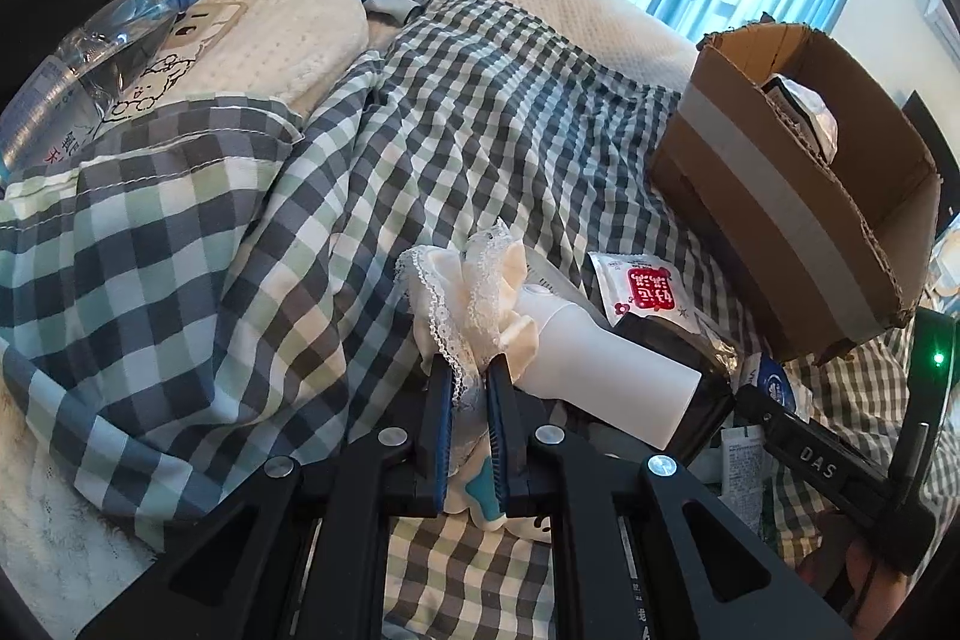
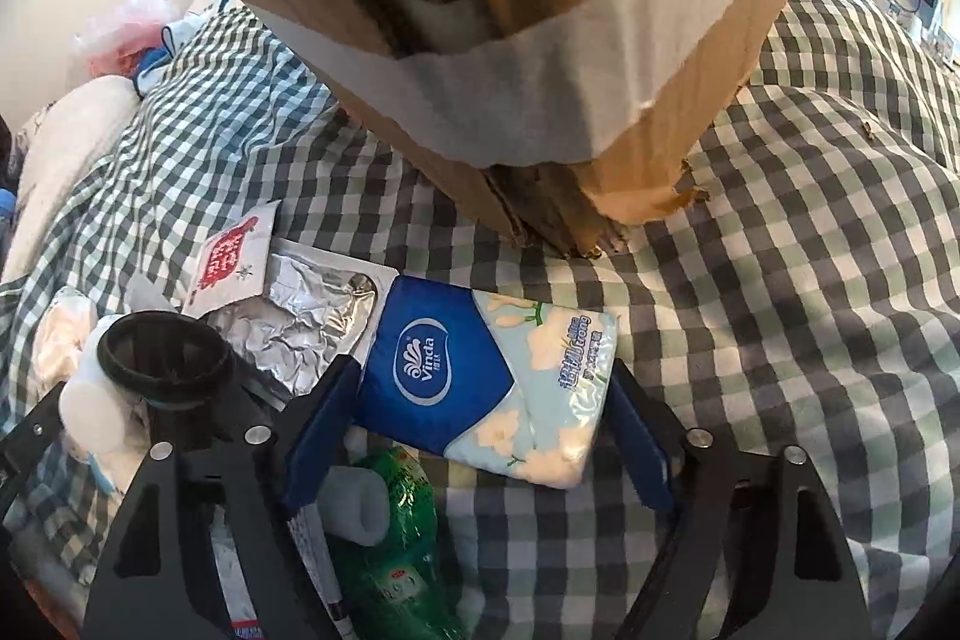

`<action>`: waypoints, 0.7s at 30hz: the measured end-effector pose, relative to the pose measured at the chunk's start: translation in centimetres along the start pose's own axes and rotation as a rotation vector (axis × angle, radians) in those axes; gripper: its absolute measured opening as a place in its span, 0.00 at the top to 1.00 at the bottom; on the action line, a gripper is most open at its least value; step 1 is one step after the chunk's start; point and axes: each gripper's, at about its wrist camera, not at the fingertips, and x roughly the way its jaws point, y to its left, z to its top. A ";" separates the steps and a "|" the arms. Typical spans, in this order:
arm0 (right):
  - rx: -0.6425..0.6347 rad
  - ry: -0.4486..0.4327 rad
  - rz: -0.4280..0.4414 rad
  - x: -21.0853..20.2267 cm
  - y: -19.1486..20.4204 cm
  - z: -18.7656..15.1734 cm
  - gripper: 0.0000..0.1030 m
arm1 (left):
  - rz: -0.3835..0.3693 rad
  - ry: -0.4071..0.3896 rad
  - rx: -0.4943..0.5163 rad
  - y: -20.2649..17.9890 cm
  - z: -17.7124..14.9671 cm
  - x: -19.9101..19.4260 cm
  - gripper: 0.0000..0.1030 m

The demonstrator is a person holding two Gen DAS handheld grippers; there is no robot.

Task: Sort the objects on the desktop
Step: 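Grasp the white lace item with the left tool while the right grasps the blue tissue pack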

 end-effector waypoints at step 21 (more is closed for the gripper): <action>0.020 -0.041 0.146 -7.3 -0.7 -1.6 0.26 | -0.067 -0.124 0.001 -0.1 -0.6 -3.0 0.89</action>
